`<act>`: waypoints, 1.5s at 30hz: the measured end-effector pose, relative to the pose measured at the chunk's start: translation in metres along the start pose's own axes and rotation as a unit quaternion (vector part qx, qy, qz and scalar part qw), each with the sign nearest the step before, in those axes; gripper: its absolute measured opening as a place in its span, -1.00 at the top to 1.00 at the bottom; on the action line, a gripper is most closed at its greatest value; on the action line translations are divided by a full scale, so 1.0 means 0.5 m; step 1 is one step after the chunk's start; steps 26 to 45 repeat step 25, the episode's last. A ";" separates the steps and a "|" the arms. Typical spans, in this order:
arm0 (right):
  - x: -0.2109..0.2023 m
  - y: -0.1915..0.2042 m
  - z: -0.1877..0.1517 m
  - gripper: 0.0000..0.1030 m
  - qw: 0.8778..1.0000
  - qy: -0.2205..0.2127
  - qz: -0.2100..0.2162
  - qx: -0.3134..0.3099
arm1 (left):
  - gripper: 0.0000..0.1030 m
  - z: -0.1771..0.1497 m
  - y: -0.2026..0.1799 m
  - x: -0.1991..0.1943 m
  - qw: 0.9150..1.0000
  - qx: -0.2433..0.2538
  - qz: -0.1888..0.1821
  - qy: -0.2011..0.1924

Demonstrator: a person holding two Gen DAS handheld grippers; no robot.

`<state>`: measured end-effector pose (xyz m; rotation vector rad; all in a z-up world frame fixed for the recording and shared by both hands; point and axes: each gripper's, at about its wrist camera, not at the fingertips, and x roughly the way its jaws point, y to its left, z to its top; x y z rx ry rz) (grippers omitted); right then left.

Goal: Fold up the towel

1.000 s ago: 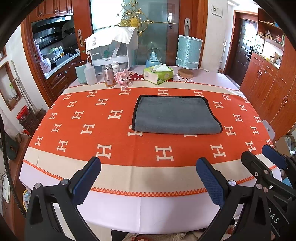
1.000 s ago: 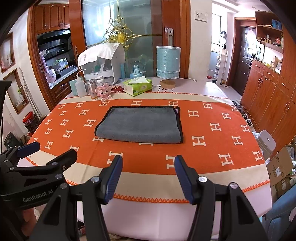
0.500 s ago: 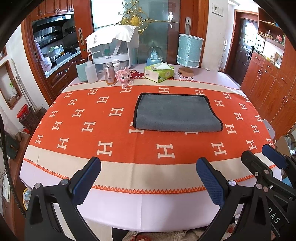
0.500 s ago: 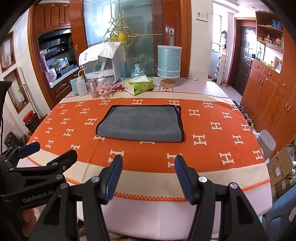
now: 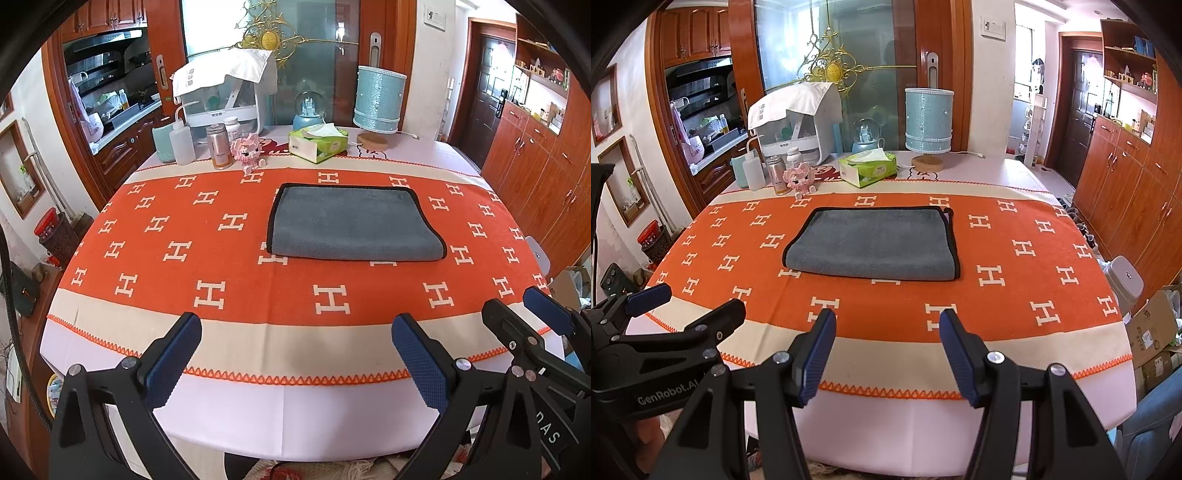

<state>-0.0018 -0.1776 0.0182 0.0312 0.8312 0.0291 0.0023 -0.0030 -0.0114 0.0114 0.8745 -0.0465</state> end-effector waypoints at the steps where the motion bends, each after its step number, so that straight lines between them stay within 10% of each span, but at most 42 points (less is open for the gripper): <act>1: 0.000 0.001 -0.001 -0.13 1.000 0.001 0.000 0.000 | -0.99 -0.001 0.001 0.000 1.000 0.001 0.001 0.000; 45: 0.003 0.003 -0.005 -0.14 1.000 0.005 0.002 0.001 | -0.99 -0.019 0.014 0.000 1.000 0.002 0.003 0.003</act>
